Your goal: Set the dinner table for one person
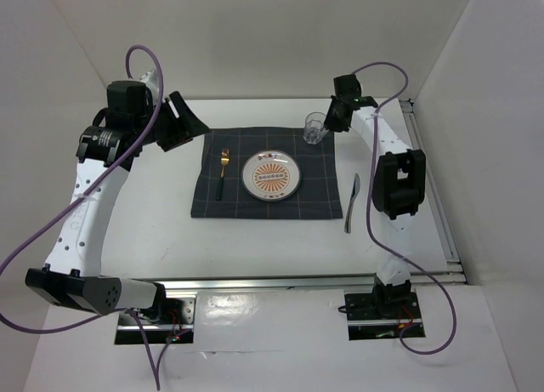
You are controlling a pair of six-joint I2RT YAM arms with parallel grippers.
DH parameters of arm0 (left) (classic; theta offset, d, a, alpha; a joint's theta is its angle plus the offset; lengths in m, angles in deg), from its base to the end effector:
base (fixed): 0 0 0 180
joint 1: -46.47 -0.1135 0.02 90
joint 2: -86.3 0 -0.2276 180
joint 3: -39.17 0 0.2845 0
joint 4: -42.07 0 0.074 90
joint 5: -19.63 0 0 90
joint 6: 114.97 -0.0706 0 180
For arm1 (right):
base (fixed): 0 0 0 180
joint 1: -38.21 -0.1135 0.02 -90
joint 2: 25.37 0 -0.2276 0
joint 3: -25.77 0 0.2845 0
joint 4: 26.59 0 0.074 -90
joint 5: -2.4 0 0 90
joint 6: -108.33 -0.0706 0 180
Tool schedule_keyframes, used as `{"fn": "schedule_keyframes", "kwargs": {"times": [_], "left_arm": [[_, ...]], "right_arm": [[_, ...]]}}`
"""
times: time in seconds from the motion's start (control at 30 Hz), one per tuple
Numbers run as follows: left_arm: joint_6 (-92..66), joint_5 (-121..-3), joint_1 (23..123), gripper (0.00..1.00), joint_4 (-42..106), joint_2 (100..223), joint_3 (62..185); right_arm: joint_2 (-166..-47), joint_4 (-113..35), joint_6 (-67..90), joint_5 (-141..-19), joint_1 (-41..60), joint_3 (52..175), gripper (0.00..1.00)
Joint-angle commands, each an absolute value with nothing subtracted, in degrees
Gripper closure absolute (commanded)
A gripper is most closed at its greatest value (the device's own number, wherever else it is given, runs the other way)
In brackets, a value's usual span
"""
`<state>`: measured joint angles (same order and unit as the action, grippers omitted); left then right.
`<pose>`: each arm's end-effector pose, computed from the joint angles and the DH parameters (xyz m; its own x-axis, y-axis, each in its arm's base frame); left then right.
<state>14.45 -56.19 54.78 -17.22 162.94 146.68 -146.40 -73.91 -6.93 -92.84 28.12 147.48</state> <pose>0.3308 -0.0658 0.4131 -0.5882 -0.5363 -0.6054 -0.0261 0.7607 -0.6485 0.5140 0.0849 0.2070 -0.6955 0.3079 -0.6493 0.2035 0.9510 0.2329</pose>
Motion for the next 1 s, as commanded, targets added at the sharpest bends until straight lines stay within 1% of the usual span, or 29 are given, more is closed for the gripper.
{"fn": "schedule_keyframes", "kwargs": {"times": [0.0, 0.2, 0.4, 0.53, 0.6, 0.63, 0.67, 0.7, 0.73, 0.77, 0.8, 0.87, 0.97], "left_arm": [[14.23, -57.88, 54.46, 0.29, -16.5, 161.01, 146.18], [14.23, -58.41, 54.46, 0.29, -17.12, 160.48, 146.18], [13.7, -58.94, 54.46, 0.29, -18.17, 160.48, 146.18], [13.7, -58.94, 54.46, 0.29, -18.18, 160.48, 146.18], [13.7, -58.94, 54.46, 0.29, -18.18, 160.48, 146.71], [13.7, -58.94, 54.46, 0.29, -18.18, 160.48, 146.71], [13.7, -58.94, 54.46, 0.29, -18.18, 160.48, 146.71], [13.7, -58.94, 54.46, 0.29, -18.18, 160.48, 146.71], [13.7, -58.94, 54.46, 0.29, -18.18, 160.48, 146.71], [13.7, -58.94, 54.46, 0.29, -18.18, 160.48, 146.71], [13.7, -58.94, 54.46, 0.29, -18.18, 160.48, 146.71], [13.7, -58.94, 54.46, 0.29, -18.18, 160.48, 146.71], [13.18, -58.94, 54.46, 0.29, -17.66, 160.48, 146.71]], "right_arm": [[-149.2, -75.51, -8.56, -95.95, 27.84, 153.26, 1.0], [-152.28, -76.73, -8.57, -97.71, 27.31, 155.89, 1.0], [-152.81, -76.74, -8.57, -97.18, 27.31, 155.19, 1.0], [-153.95, -76.74, -8.57, -94.73, 27.31, 155.19, 0.8], [-153.95, -77.27, -8.04, -94.72, 26.79, 155.19, 0.77], [-153.95, -77.27, -8.04, -94.72, 26.78, 155.19, 0.73], [-153.95, -77.27, -8.04, -94.72, 26.78, 155.19, 0.63], [-153.95, -77.88, -8.04, -94.72, 26.78, 155.19, 0.33], [-153.43, -77.88, -8.04, -94.72, 26.26, 155.19, 0.22], [-153.43, -77.88, -7.52, -94.72, 26.26, 155.19, 0.16], [-152.04, -77.88, -7.51, -94.72, 26.26, 155.72, 0.11], [-150.62, -78.41, -7.51, -94.02, 26.26, 157.47, 0.09], [-146.58, -78.41, -7.51, -92.0, 27.57, 158.71, 0.03]]}}
